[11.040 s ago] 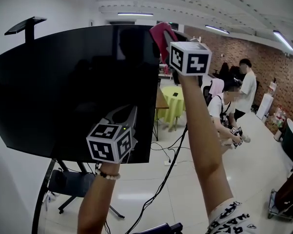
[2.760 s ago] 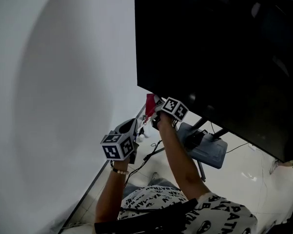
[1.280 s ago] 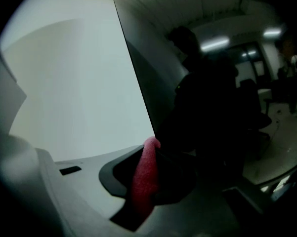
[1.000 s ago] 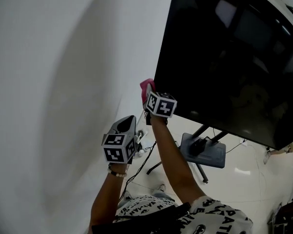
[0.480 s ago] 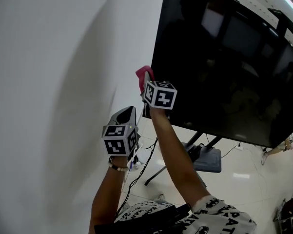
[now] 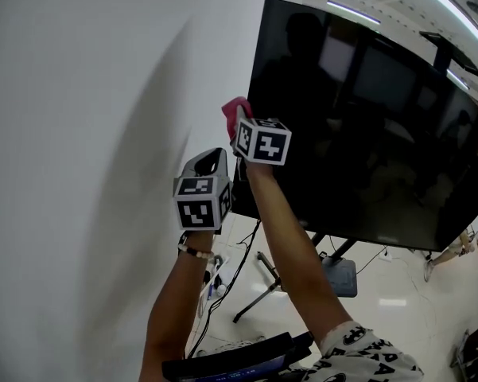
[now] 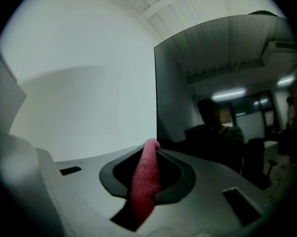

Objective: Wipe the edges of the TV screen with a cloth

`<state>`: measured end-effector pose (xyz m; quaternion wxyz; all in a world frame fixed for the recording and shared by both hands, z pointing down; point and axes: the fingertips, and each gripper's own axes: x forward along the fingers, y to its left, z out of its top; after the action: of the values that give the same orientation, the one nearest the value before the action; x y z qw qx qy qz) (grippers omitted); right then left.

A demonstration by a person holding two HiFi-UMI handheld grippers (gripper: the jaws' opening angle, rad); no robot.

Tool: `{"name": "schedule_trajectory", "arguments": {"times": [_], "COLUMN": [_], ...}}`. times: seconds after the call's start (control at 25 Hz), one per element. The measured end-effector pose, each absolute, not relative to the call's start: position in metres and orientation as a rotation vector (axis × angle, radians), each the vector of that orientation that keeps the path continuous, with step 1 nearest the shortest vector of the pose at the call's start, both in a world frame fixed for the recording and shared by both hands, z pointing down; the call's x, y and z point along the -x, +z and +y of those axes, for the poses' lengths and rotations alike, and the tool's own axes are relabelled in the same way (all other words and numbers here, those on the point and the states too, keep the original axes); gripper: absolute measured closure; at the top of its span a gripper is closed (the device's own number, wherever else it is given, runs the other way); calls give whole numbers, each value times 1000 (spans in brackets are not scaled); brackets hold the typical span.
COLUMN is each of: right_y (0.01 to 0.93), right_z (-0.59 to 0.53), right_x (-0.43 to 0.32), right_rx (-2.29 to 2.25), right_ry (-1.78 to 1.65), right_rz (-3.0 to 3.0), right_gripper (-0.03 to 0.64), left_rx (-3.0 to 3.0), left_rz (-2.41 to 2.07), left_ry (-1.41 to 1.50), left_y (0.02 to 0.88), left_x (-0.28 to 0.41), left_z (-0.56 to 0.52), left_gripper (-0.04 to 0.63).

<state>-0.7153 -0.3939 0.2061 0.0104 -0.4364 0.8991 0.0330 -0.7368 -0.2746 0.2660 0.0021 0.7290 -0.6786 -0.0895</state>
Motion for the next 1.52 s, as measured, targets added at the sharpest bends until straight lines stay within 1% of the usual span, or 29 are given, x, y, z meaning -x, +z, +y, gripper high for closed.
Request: {"name": "schedule_trajectory", "arguments": {"times": [0.28,0.64,0.92,1.2,1.4,1.52], "right_y": [146,44,-22,-102,-135,-128], "right_z": [-383,-390,-378,-358,-338,-343], "right_x": [720,712,719,688,663,668], "right_rx": [1371,1388,1414,1481,1537,1495], "right_ry": [209,431,610,828,1072,1145], "right_rz": [2768,2739,2703,2559,2479,2608], "right_gripper": [551,552,551,552,552,551], "left_rx": [-2313,-2349,-2364,-2377,-2419,-2447], "left_rz": [-2160,-2098,-2086,-2073,-2058,-2033], "left_ry": [-336,-377,-384,-372,-378,-377], "left_y": [234,233,234,235,226,223], "left_x": [740,710,715,707,703,691], "left_z": [-267,-280,-271,-278,-273,-274], "left_gripper": [595,595,595,595,595,595]}}
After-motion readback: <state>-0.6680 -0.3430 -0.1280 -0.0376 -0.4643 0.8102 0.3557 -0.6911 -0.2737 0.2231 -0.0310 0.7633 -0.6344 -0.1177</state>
